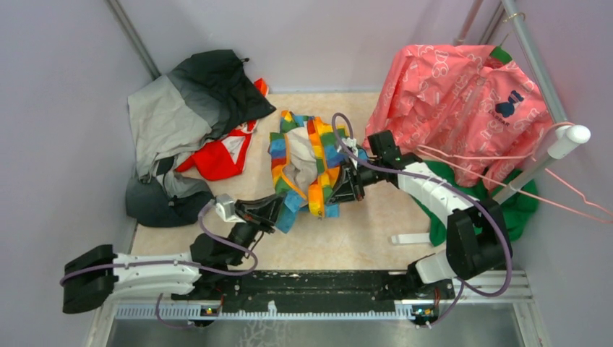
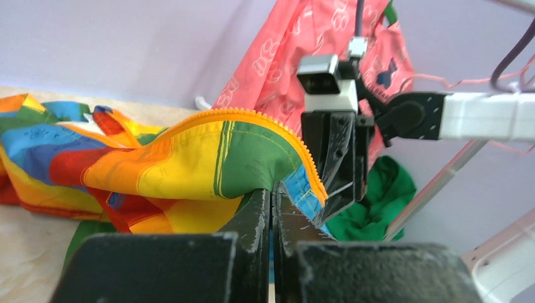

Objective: Zip up the jacket
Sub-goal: Insert the zipper into the jacket.

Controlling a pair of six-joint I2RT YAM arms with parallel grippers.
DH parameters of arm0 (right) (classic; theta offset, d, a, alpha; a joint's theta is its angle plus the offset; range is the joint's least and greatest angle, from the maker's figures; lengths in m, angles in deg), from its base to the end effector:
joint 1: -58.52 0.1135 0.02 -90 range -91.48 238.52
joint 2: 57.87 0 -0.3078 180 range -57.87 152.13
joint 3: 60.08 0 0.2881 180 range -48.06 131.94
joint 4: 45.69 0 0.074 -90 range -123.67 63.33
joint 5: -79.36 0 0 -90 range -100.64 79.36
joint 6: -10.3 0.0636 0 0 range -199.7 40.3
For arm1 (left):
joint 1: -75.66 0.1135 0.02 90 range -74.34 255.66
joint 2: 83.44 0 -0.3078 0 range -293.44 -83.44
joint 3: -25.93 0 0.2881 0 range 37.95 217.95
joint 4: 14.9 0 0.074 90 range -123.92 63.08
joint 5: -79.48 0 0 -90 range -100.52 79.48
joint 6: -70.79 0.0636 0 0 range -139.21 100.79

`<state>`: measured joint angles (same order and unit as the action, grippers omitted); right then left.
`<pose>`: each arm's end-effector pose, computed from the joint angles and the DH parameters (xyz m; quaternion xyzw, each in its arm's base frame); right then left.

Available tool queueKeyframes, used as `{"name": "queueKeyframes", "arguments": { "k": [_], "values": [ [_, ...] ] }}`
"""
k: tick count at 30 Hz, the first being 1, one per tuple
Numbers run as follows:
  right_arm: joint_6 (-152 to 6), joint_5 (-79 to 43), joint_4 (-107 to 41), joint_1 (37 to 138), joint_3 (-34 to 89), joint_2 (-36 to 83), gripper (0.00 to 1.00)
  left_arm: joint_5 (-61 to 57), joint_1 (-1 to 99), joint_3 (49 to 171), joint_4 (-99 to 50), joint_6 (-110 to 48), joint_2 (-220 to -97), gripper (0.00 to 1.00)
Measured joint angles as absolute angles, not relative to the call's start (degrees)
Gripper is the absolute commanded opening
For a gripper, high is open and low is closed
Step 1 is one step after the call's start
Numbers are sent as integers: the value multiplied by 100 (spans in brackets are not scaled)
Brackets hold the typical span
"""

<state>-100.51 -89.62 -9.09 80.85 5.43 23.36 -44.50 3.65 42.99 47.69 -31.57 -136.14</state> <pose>0.2566 0.1729 0.2715 -0.4595 0.6037 0.6051 0.2412 0.0896 -0.1608 0.2479 0.0326 0.5577 -0.4342 0.7067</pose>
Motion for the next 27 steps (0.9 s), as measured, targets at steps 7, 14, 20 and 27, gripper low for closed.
{"name": "queueKeyframes", "arguments": {
  "k": [7, 14, 20, 27],
  "values": [
    [-10235, -9373, -470, 7993, 773, 2341, 0, -4382, 363, 4454, 3501, -3819, -12543, 0],
    [-9874, -9690, -394, 7902, 1182, 2693, 0, -4021, 363, 4577, 3134, -4147, -12904, 0],
    [-10054, -9749, 98, 7884, 1477, 2999, 0, -4032, 363, 4767, 3289, -4123, -13083, 0],
    [-10056, -9771, 282, 7878, 1477, 3001, 0, -4305, 308, 4953, 3340, -4149, -13579, 0]
  ]
}}
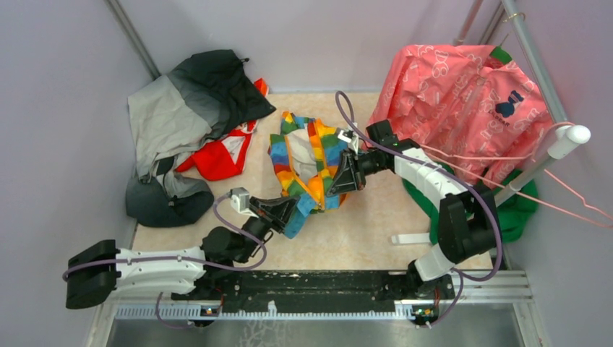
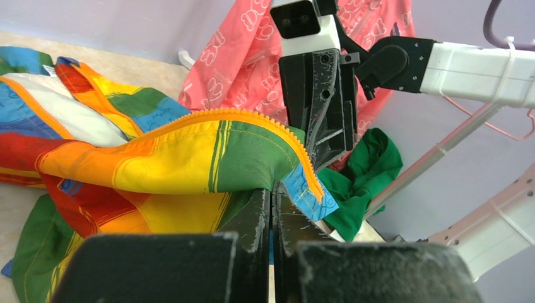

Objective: Zip up the jacket
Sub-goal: Insert the zipper into the jacket.

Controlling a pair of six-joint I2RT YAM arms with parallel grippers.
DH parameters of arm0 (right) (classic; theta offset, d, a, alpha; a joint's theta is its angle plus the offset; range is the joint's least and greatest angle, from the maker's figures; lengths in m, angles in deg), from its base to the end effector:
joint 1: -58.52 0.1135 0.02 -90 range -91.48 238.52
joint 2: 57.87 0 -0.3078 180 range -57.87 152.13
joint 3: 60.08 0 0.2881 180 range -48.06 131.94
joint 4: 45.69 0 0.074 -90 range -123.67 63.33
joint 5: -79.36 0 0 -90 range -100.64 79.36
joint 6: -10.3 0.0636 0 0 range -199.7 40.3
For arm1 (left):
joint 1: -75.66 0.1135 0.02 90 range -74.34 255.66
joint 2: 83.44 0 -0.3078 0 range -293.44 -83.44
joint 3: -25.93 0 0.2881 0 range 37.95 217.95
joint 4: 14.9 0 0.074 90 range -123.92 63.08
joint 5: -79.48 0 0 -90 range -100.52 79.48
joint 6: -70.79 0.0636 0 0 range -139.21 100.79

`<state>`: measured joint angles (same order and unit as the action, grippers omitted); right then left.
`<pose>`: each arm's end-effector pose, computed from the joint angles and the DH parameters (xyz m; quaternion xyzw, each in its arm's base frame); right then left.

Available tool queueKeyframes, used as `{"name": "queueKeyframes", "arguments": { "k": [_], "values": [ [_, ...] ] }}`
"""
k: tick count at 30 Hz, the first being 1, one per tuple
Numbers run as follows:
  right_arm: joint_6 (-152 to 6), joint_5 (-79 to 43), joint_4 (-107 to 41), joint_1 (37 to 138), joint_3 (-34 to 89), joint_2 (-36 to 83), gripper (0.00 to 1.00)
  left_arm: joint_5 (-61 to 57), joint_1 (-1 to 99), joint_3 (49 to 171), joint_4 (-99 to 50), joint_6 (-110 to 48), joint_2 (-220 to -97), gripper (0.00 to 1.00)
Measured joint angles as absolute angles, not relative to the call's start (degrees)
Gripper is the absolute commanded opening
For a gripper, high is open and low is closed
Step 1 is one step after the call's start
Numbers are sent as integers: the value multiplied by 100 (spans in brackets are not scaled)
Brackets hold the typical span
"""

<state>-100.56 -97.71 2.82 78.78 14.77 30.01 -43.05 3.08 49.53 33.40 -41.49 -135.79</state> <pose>0.2839 0.1725 0.2882 -0.4053 0.5985 0.6667 0.1817 0.0940 -0.1852 0.2613 0.0282 0.5984 -0.4682 0.6495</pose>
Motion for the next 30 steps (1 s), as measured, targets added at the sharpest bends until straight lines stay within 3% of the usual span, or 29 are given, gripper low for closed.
{"name": "queueKeyframes", "arguments": {
  "k": [15, 30],
  "values": [
    [-10056, -9778, 411, 7755, 1623, 3115, 0, -5464, -177, 5337, 3128, -3752, -13864, 0],
    [-10215, -9778, 623, 7746, 1691, 3237, 0, -5914, -234, 5527, 2968, -3531, -14174, 0]
  ]
}}
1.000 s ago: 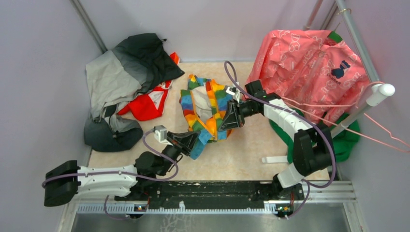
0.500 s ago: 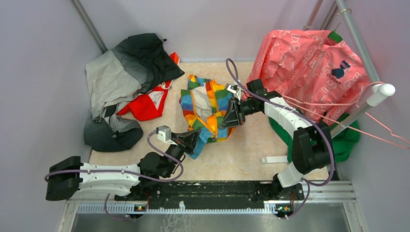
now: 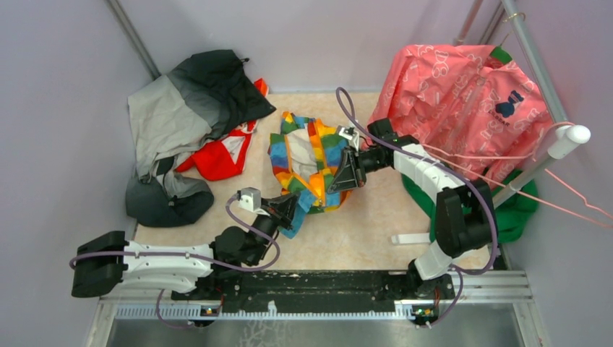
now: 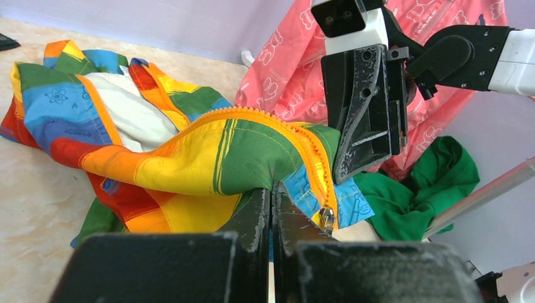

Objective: Zip up the jacket
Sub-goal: Insert the zipper into the jacket.

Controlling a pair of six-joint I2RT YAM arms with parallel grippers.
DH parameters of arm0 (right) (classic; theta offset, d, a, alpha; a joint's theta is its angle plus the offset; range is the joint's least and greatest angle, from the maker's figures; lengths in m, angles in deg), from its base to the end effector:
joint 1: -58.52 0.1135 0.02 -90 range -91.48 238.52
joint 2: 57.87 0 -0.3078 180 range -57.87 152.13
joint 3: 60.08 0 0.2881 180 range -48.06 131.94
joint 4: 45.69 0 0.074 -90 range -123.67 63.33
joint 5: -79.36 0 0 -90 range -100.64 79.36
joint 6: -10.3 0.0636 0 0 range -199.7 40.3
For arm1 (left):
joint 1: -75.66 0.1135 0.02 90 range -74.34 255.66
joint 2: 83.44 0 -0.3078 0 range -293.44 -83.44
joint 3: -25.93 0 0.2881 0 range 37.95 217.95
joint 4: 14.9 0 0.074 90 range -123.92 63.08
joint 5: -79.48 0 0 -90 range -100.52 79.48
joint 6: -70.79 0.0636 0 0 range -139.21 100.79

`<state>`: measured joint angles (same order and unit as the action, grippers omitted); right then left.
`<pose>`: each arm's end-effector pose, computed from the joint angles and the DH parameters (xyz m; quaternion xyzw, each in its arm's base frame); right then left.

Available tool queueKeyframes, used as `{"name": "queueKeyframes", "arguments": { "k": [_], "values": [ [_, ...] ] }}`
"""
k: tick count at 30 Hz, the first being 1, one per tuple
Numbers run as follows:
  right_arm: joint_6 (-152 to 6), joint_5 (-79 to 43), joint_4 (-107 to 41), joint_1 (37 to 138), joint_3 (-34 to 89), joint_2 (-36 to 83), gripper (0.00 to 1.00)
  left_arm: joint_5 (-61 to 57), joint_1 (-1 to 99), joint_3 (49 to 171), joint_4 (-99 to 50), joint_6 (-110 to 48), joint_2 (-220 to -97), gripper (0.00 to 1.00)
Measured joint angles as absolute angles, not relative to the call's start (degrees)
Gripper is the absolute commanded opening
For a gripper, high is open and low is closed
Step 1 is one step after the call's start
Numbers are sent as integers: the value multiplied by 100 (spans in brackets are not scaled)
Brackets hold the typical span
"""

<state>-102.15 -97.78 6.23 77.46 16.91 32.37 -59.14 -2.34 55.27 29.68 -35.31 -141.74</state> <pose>0.2954 0.1685 0.2852 -0.3887 0.6096 0.6680 0.1763 0.0929 -0.2073 0.2671 0.0020 0.6411 -0.3618 0.6768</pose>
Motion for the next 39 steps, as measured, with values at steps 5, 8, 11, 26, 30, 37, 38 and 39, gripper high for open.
{"name": "queueKeyframes", "arguments": {
  "k": [5, 8, 11, 26, 30, 37, 38, 39],
  "values": [
    [-10263, -9778, 684, 7746, 1697, 3296, 0, -5997, -247, 5584, 2920, -3481, -14174, 0],
    [-10288, -9775, 758, 7746, 1726, 3307, 0, -6006, -254, 5586, 2896, -3476, -14174, 0],
    [-10340, -9778, 809, 7744, 1805, 3307, 0, -6006, -275, 5589, 2824, -3476, -14174, 0],
    [-10541, -9778, 1021, 7676, 1850, 3344, 0, -6013, -302, 5589, 2660, -3500, -14172, 0],
    [-10567, -9778, 1047, 7676, 1850, 3344, 0, -6010, -302, 5589, 2660, -3502, -14174, 0],
    [-10572, -9778, 1051, 7676, 1850, 3344, 0, -5995, -302, 5619, 2660, -3502, -14250, 0],
    [-10572, -9778, 1051, 7676, 1850, 3344, 0, -5993, -302, 5628, 2658, -3500, -14270, 0],
    [-10572, -9778, 1053, 7676, 1850, 3344, 0, -5982, -302, 5641, 2658, -3500, -14292, 0]
  ]
}}
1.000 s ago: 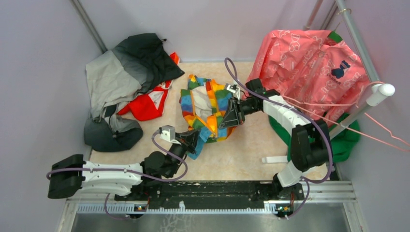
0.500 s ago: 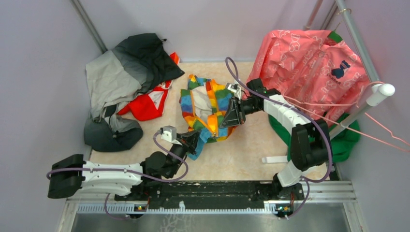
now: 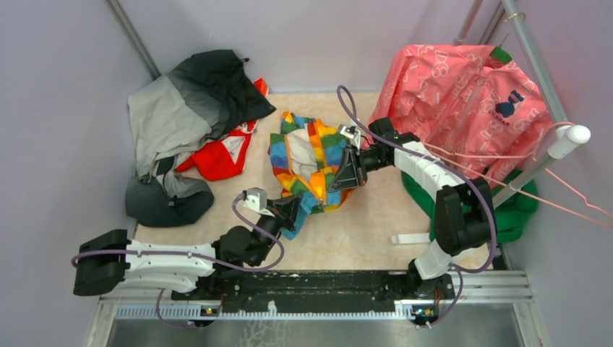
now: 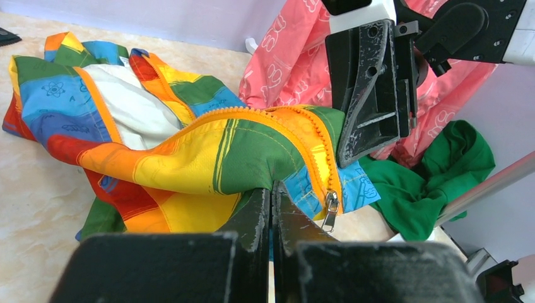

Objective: Zip up the jacket
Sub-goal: Insert the zipper into the jacket.

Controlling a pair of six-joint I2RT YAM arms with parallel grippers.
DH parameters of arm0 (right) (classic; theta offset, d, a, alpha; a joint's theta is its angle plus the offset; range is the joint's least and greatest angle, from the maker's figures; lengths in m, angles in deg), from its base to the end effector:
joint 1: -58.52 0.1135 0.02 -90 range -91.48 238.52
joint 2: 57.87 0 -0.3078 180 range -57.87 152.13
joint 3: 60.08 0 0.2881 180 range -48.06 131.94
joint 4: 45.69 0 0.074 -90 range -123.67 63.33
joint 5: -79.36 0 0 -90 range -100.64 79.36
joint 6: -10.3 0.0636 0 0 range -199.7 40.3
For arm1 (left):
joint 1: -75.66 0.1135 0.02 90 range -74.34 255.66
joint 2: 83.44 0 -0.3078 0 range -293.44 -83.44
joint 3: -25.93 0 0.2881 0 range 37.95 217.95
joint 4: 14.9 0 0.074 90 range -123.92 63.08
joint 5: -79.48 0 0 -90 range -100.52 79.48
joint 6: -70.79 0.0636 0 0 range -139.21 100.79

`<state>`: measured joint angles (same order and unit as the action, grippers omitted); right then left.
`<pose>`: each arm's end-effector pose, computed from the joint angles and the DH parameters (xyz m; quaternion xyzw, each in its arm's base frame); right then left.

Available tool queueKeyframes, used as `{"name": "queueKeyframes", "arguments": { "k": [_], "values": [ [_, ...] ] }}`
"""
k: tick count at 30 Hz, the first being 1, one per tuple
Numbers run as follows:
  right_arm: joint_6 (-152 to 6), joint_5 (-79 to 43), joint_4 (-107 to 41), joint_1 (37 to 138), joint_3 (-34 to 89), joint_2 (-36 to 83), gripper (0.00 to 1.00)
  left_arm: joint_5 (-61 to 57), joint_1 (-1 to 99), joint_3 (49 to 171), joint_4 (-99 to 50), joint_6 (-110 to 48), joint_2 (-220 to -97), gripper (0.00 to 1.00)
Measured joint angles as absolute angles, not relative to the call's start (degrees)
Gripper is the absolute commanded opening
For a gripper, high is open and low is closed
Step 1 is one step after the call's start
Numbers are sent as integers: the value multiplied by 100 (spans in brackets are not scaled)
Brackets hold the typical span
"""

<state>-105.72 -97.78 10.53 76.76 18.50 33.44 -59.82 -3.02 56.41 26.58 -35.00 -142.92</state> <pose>0.2990 0.1654 0.2857 -0.3850 0.6124 0.6671 0.1780 0.0921 -0.2145 0.2639 0.0194 0.6551 -0.3430 0.6729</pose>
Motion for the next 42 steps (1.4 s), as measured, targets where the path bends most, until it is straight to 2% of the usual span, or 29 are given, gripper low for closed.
{"name": "queueKeyframes", "arguments": {
  "k": [26, 35, 42],
  "values": [
    [-11227, -9773, 1554, 7681, 2027, 3364, 0, -5208, -241, 5973, 1646, -3234, -14178, 0],
    [-11315, -9620, 1530, 7886, 2032, 3292, 0, -3868, 616, 6531, 286, -3367, -14041, 0],
    [-11275, -9507, 1451, 7888, 2032, 3239, 0, -2227, 1458, 6609, -409, -3800, -14012, 0]
  ]
}}
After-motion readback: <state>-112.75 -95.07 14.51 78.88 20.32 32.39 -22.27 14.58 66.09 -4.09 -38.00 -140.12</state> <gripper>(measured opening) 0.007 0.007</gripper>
